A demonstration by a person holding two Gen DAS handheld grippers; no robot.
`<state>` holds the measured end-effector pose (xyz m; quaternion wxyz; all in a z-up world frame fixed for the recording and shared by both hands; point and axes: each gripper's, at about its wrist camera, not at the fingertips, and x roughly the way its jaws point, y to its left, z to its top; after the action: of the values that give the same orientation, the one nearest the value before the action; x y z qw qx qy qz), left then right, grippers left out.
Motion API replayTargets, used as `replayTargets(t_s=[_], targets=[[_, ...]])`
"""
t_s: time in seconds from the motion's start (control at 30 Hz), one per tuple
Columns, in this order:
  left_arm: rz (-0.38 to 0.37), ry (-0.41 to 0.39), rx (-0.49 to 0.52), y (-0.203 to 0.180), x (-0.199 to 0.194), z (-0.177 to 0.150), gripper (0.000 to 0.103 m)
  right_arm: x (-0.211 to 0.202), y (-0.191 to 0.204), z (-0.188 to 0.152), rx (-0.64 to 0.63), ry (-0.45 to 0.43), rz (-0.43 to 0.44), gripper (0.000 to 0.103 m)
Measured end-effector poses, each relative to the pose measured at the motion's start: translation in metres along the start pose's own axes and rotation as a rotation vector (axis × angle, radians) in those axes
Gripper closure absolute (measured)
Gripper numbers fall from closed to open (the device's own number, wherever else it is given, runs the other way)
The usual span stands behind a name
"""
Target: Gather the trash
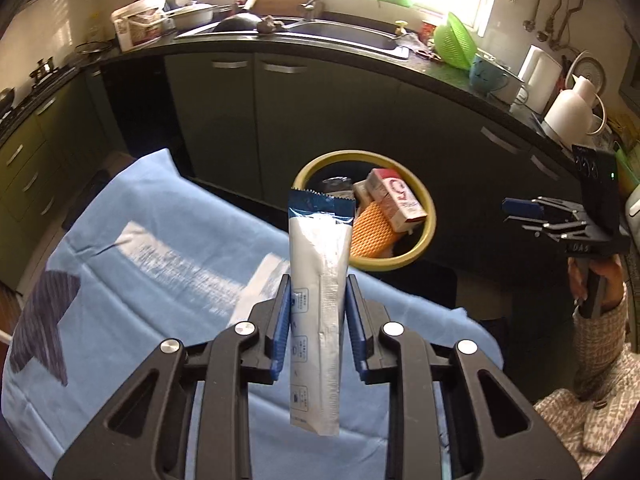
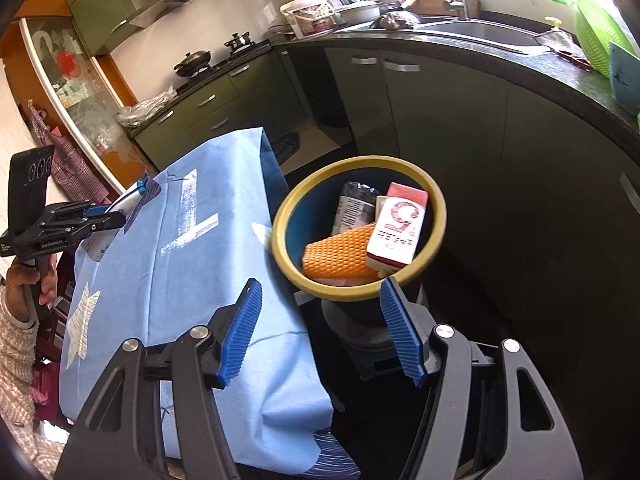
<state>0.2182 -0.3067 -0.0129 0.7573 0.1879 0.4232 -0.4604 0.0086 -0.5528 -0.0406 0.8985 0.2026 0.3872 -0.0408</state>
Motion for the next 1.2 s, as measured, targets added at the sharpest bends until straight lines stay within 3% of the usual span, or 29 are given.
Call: replayTargets(t_s=[0.13,0.27,0.6,0.7,0.73,0.77,0.8,0.93,1.0,1.1,1.2], targets=[[-0.062,0.034,0.012,-0.028,0.054,0.047,0.077,-0.013,-0.030,-0.008,0.070,-0.041,0.005,0.038],[-0.048,0.073,0.010,-0.046,0.111,0.080,0.076,-0.019,-0.051,-0.014,0.105,-0.046,0.002,0.038],[0.038,0.128,-0.043,-0.045,0.192,0.103,0.076,-0.023,-0.076,-0.025,0.154,-0.046,-0.013,0.038],[0.073,0.142,-0.047,-0.042,0.206,0.106,0.066,-0.023,-0.075,-0.028,0.153,-0.040,-0.013,0.038],[0.077,0.150,-0.052,-0.042,0.209,0.106,0.053,-0.023,-0.074,-0.028,0.151,-0.039,-0.013,0.038],[0.090,0.156,-0.059,-0.041,0.212,0.106,0.048,-0.023,-0.072,-0.028,0.148,-0.037,-0.014,0.037],[0.101,0.157,-0.067,-0.041,0.212,0.105,0.039,-0.023,-0.070,-0.029,0.142,-0.035,-0.017,0.037],[0.075,0.118,-0.092,-0.041,0.182,0.096,0.038,-0.024,-0.064,-0.029,0.124,-0.036,-0.008,0.036],[0.073,0.053,-0.098,-0.045,0.147,0.089,0.035,-0.024,-0.060,-0.028,0.113,-0.041,-0.003,0.036],[0.091,-0.072,-0.123,-0.053,0.077,0.070,0.016,-0.024,-0.051,-0.027,0.091,-0.046,0.023,0.036],[0.163,-0.210,-0.148,-0.060,0.002,0.037,0.008,-0.024,-0.038,-0.026,0.063,-0.049,0.044,0.036]])
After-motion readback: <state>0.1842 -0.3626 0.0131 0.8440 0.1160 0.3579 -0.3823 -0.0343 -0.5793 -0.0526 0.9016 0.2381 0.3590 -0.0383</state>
